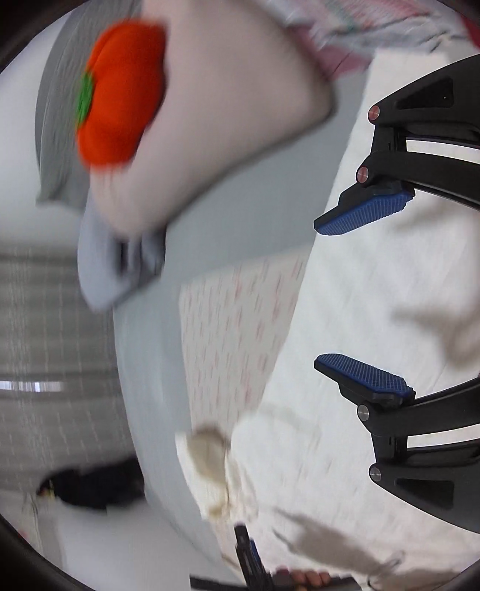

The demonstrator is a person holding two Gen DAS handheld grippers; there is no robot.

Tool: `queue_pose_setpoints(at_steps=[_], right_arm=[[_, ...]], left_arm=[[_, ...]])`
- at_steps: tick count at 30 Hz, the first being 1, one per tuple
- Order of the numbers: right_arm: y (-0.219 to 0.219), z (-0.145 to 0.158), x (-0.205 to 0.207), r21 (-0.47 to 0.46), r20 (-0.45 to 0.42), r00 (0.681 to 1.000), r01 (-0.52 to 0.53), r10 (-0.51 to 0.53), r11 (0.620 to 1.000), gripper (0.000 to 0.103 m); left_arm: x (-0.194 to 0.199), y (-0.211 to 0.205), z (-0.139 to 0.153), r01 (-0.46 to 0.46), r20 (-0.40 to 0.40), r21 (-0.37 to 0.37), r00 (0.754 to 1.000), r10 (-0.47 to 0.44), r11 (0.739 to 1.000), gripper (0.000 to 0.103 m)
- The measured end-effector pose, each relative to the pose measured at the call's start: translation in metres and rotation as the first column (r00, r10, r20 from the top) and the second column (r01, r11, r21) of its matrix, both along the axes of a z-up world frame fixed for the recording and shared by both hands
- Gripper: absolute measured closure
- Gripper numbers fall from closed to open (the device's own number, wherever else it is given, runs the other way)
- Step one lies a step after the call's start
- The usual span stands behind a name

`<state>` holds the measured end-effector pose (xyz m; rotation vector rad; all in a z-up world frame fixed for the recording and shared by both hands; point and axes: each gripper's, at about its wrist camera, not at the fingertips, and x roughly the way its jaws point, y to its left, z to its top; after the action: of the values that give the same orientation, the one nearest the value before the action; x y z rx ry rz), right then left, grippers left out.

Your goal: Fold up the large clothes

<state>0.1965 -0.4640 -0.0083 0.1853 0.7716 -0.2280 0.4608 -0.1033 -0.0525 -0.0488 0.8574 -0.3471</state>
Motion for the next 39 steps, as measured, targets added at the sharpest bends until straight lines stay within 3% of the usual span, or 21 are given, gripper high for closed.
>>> queue_pose_setpoints(at_steps=[3, 6, 9, 12, 15, 17, 18, 19, 21, 23, 26, 28, 30, 34, 39], right_arm=[[0.023, 0.008, 0.064, 0.058, 0.02, 0.998, -0.053, 0.052, 0.997, 0.026], [0.062, 0.009, 0.126, 0.081, 0.038, 0.99, -0.141, 0.138, 0.987, 0.023], [0.106, -0.002, 0.19, 0.121, 0.017, 0.978, -0.208, 0.207, 0.971, 0.022], [0.142, -0.023, 0.241, 0.143, 0.017, 0.979, -0.201, 0.201, 0.969, 0.022], [0.162, -0.046, 0.269, 0.068, 0.013, 0.988, -0.156, 0.156, 0.985, 0.023], [0.167, -0.06, 0.28, -0.076, -0.008, 0.995, -0.098, 0.098, 0.992, 0.043], [0.166, -0.064, 0.281, -0.147, -0.008, 0.998, -0.056, 0.055, 0.988, 0.065], [0.158, -0.067, 0.279, -0.191, 0.012, 1.0, 0.02, -0.019, 0.981, 0.071], [0.133, -0.075, 0.275, -0.105, 0.036, 0.995, 0.097, -0.094, 0.99, 0.071], [0.119, -0.096, 0.285, -0.02, -0.047, 0.993, 0.105, -0.106, 0.994, 0.067], [0.113, -0.1, 0.286, -0.018, -0.093, 0.988, 0.125, -0.126, 0.992, 0.057], [0.116, -0.096, 0.283, -0.04, -0.112, 0.985, 0.131, -0.135, 0.991, 0.044], [0.117, -0.086, 0.272, 0.014, -0.101, 0.99, 0.099, -0.097, 0.995, 0.041], [0.123, -0.065, 0.246, 0.029, -0.116, 0.992, 0.056, -0.052, 0.998, 0.031], [0.136, -0.036, 0.198, 0.112, -0.095, 0.995, -0.011, 0.022, 0.994, 0.022]], left_arm=[[0.036, 0.024, -0.002, -0.064, -0.007, 0.018, 0.998, 0.064, 0.998, 0.024], [0.062, 0.025, -0.013, -0.046, -0.033, 0.036, 0.998, 0.048, 0.998, 0.024], [0.074, 0.014, -0.027, -0.005, -0.047, 0.006, 0.999, 0.005, 1.0, 0.024], [0.081, 0.003, -0.037, 0.045, -0.028, -0.018, 0.999, -0.046, 0.999, 0.024], [0.088, -0.005, -0.052, 0.051, -0.014, 0.044, 0.999, -0.051, 0.998, 0.024], [0.094, 0.003, -0.057, -0.031, 0.023, 0.097, 0.999, 0.029, 0.995, 0.042], [0.095, 0.014, -0.057, -0.083, 0.039, 0.062, 0.996, 0.081, 0.995, 0.065], [0.097, 0.028, -0.059, -0.139, 0.033, 0.012, 0.99, 0.138, 0.99, 0.072], [0.106, 0.05, -0.075, -0.216, -0.041, -0.057, 0.976, 0.214, 0.975, 0.071], [0.11, 0.055, -0.083, -0.223, -0.06, -0.081, 0.974, 0.219, 0.971, 0.07], [0.109, 0.043, -0.08, -0.213, -0.043, -0.015, 0.976, 0.212, 0.977, 0.066], [0.105, 0.034, -0.075, -0.183, -0.033, 0.025, 0.982, 0.184, 0.983, 0.041], [0.094, 0.028, -0.066, -0.177, -0.009, 0.085, 0.984, 0.179, 0.981, 0.036], [0.065, 0.036, -0.043, -0.131, -0.031, 0.137, 0.99, 0.137, 0.982, 0.022], [0.01, 0.077, -0.018, -0.118, -0.012, 0.238, 0.992, 0.125, 0.964, 0.017]])
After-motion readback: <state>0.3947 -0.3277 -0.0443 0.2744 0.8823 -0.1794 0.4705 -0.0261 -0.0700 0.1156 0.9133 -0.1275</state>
